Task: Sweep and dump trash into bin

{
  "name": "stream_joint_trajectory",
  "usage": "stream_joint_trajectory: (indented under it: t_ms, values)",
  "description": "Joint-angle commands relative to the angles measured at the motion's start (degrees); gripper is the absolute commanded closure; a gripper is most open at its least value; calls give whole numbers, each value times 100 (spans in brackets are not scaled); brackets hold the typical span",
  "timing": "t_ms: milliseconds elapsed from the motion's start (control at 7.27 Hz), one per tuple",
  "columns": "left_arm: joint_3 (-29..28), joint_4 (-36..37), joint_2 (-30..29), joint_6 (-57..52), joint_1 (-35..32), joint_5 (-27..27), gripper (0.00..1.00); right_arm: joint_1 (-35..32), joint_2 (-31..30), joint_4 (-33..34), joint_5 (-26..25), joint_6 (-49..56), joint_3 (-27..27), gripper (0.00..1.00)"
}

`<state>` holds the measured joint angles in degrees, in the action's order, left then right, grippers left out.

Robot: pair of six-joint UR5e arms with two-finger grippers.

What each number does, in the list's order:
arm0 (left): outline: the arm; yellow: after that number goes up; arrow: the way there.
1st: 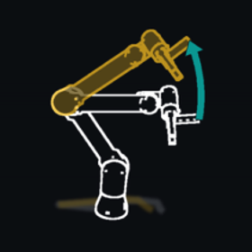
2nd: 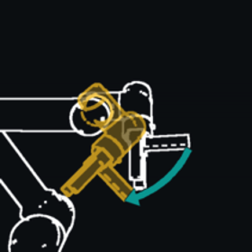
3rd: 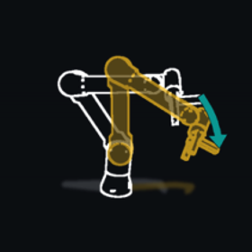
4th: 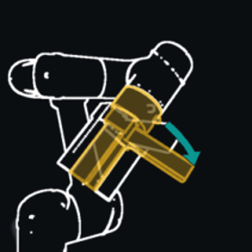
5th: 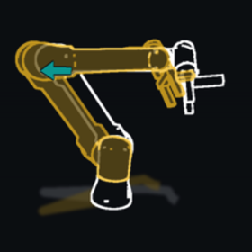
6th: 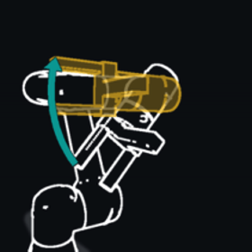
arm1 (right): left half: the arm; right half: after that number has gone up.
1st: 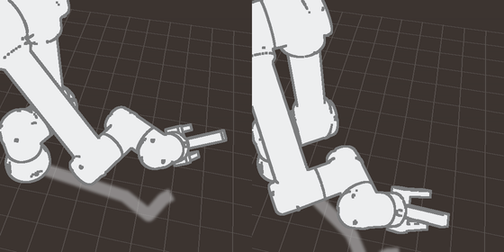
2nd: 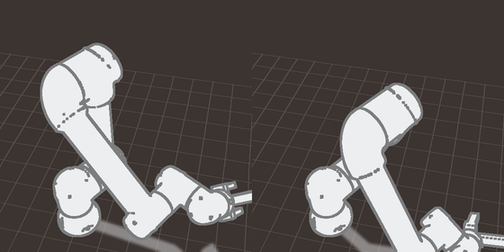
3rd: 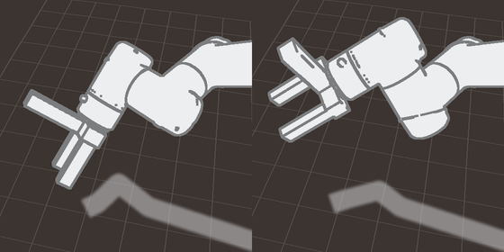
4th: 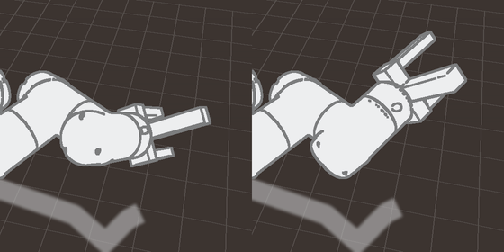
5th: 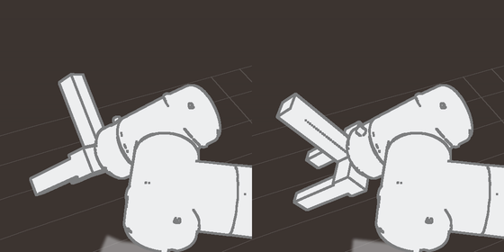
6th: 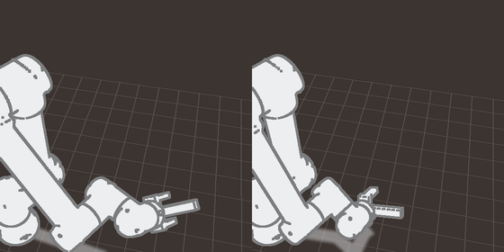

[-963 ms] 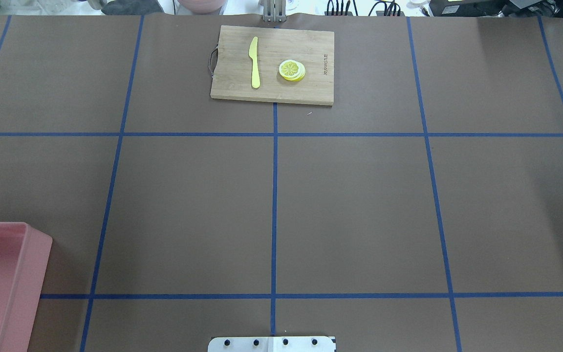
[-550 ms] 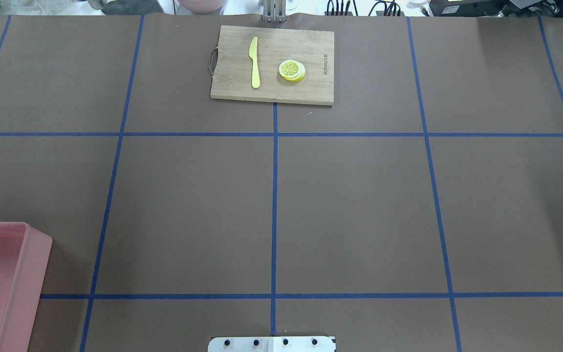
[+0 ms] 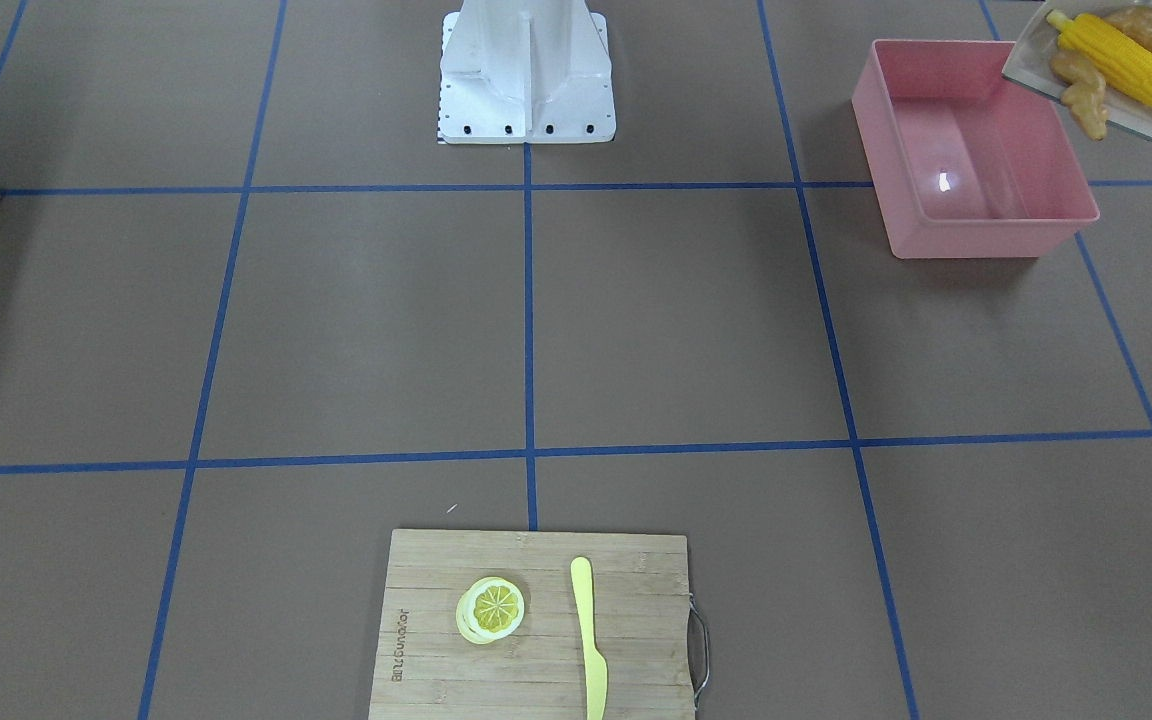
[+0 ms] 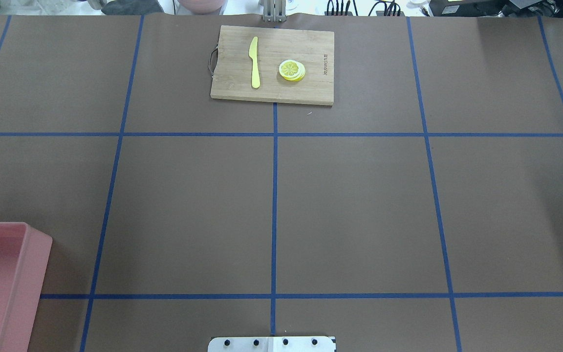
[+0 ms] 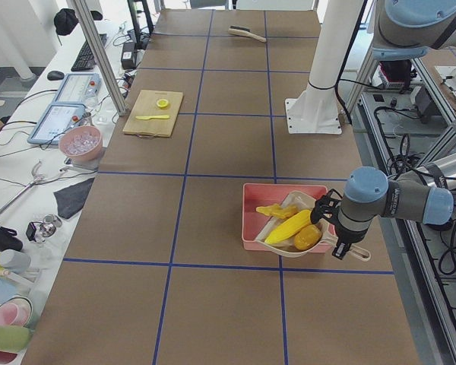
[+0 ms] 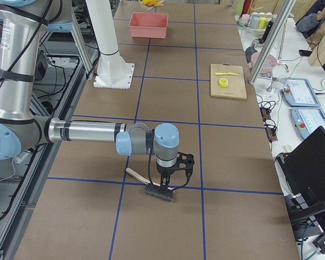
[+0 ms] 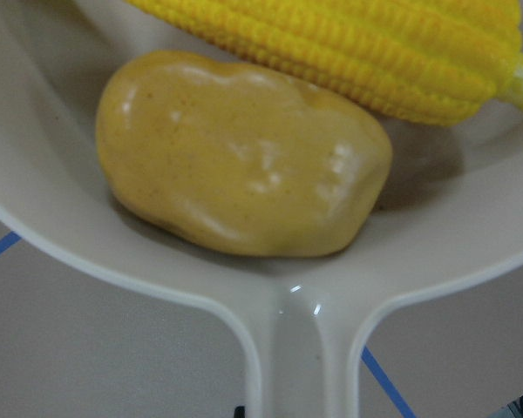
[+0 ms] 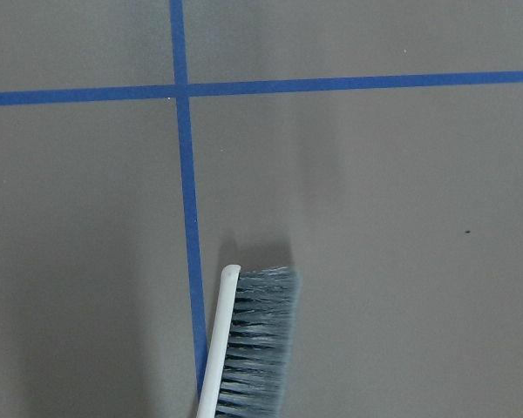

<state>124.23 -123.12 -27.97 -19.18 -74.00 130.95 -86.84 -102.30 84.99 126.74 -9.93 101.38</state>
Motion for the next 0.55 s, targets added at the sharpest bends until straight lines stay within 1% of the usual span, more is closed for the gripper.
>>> stream_joint_trajectory:
  t_ms: [0, 138, 413]
  values:
    - [22, 7, -164, 238, 0, 79, 100, 0, 0, 0, 0, 0, -4, 0]
    - [-4, -19, -156, 300, 0, 150, 100, 0, 0, 0, 0, 0, 5, 0]
    - [-4, -10, -104, 239, 62, 80, 100, 0, 0, 0, 0, 0, 5, 0]
